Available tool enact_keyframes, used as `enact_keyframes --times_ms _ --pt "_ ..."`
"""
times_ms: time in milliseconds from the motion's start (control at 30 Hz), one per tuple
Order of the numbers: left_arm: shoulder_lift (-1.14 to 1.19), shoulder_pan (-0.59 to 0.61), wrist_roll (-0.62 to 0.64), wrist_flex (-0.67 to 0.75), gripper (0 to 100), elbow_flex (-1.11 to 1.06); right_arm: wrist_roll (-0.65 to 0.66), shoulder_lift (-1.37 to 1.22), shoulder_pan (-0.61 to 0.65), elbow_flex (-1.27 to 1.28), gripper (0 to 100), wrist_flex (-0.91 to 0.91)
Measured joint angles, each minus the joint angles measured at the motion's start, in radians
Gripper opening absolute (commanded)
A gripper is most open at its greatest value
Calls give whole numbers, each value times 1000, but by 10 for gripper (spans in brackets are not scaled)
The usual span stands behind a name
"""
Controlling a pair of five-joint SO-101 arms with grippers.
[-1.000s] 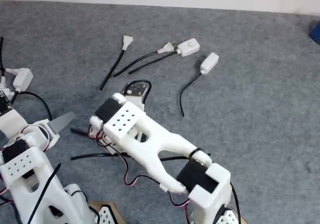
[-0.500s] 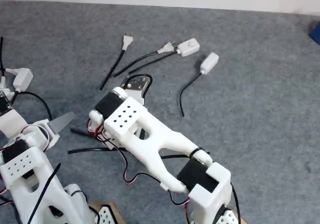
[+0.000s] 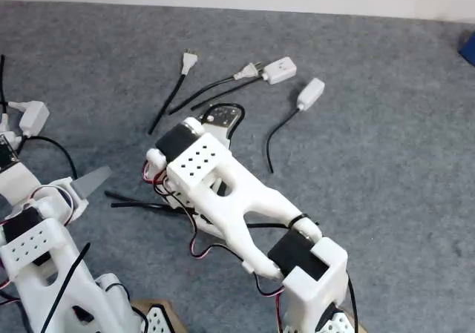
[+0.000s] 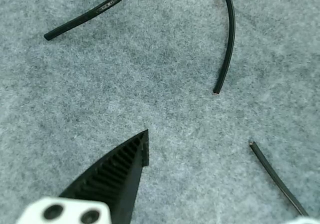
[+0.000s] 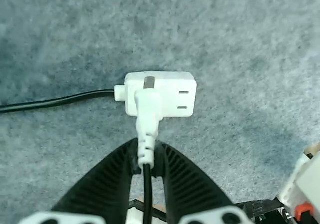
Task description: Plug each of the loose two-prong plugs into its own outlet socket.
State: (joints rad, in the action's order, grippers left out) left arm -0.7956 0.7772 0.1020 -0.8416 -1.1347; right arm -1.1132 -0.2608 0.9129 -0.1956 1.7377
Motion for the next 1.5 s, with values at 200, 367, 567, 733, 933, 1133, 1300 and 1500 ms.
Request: enact_keyframes --times_ms 200,367,567,733,933,1133,1300,1500 --pt "0 -2 0 0 553 0 -3 -14 48 0 5 0" --pt "0 -2 0 0 553 0 -3 -14 44 74 5 -12" --pt "0 0 0 0 553 0 -3 -14 17 129 5 -29" --pt "0 0 0 0 553 0 -3 -14 14 129 5 -32" --pt "0 0 0 0 553 0 213 71 -138 89 5 0" --pt "0 -28 -2 2 553 0 763 160 -384 216 6 3" --pt "0 -49 -2 5 553 -5 1409 161 -385 443 9 3" --pt "0 -58 -2 5 553 -21 1766 269 -345 552 166 -89"
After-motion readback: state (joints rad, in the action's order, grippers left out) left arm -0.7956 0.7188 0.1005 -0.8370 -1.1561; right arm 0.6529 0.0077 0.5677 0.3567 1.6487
